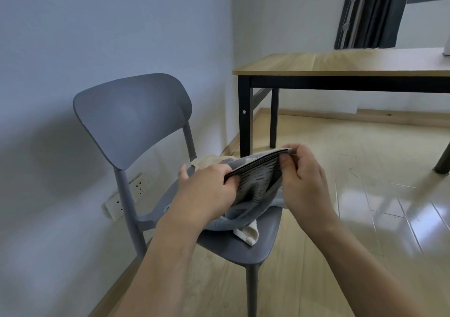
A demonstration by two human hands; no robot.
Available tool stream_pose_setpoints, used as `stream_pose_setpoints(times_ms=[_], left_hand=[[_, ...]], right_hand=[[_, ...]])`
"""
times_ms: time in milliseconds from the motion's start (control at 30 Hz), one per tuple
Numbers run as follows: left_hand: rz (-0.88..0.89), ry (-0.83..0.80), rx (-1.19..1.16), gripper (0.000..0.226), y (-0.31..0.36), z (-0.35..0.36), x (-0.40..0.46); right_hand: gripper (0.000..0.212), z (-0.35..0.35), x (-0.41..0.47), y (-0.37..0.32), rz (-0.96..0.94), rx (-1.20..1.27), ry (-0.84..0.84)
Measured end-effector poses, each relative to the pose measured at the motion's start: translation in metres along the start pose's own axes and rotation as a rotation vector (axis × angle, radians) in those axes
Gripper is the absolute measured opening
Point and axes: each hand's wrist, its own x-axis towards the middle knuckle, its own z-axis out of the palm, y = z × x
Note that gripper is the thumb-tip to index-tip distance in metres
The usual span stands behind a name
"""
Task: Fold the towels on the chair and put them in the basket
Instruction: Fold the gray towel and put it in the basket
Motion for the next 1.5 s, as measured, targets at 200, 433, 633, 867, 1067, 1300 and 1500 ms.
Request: stream_pose_setpoints(times_ms=[200, 433, 633, 867, 1067, 1300, 1500], left_hand=[[0.03, 0.214, 0.365, 0.036, 0.005, -0.01, 0.008], [0.287, 0.465, 0.554, 0.03, 0.04, -0.117, 0.048], [0.404, 0.584, 0.457, 0.052, 0.086, -0.242, 0.059], [0.359, 0.696, 0.332, 0.026, 0.163, -0.358, 0.043], [0.565, 0.771, 0.196, 0.025, 0.219, -0.437, 0.004], [0.654, 0.968, 0.2, 0.018, 0.239, -0.477, -0.008], [0.59, 0.884, 0.343, 0.017, 0.229, -0.483, -0.017]], right_hand=[[0.021, -0.002, 0.018, -0.023, -0.127, -0.016, -0.033], [0.016, -0.024, 0.1, -0.106, -0.099, -0.259, -0.166], [0.019, -0.054, 0.164, -0.227, -0.167, -0.416, -0.145], [0.017, -0.092, 0.212, -0.373, -0.094, -0.301, -0.174], [0.017, -0.156, 0.214, -0.473, 0.029, -0.061, -0.255], [0.025, -0.194, 0.196, -0.525, -0.099, 0.124, -0.728], [0.013, -0.188, 0.196, -0.518, -0.149, 0.01, -0.64]])
